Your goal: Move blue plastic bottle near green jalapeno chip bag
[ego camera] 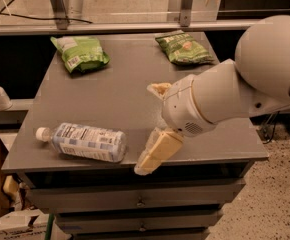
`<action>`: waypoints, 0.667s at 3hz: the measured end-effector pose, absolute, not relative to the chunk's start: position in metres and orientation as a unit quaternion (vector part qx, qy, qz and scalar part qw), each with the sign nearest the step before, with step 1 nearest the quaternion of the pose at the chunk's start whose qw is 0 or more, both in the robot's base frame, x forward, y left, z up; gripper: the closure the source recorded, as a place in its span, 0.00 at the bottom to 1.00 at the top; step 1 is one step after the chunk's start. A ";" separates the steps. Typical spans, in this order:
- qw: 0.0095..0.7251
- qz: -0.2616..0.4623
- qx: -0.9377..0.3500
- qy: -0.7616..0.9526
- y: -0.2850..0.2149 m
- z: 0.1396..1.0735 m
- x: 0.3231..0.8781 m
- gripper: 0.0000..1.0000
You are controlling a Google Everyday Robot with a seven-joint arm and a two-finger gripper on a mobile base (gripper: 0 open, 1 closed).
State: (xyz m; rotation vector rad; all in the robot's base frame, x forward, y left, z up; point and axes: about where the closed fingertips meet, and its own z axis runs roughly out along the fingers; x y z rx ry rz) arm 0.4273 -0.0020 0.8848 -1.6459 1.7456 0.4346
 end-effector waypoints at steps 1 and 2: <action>0.356 0.167 -0.637 0.663 0.019 0.876 0.436 0.00; 0.363 0.168 -0.638 0.658 0.038 0.868 0.442 0.00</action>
Offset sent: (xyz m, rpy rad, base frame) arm 0.0233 0.0613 -0.0295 0.0451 -0.0407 0.0247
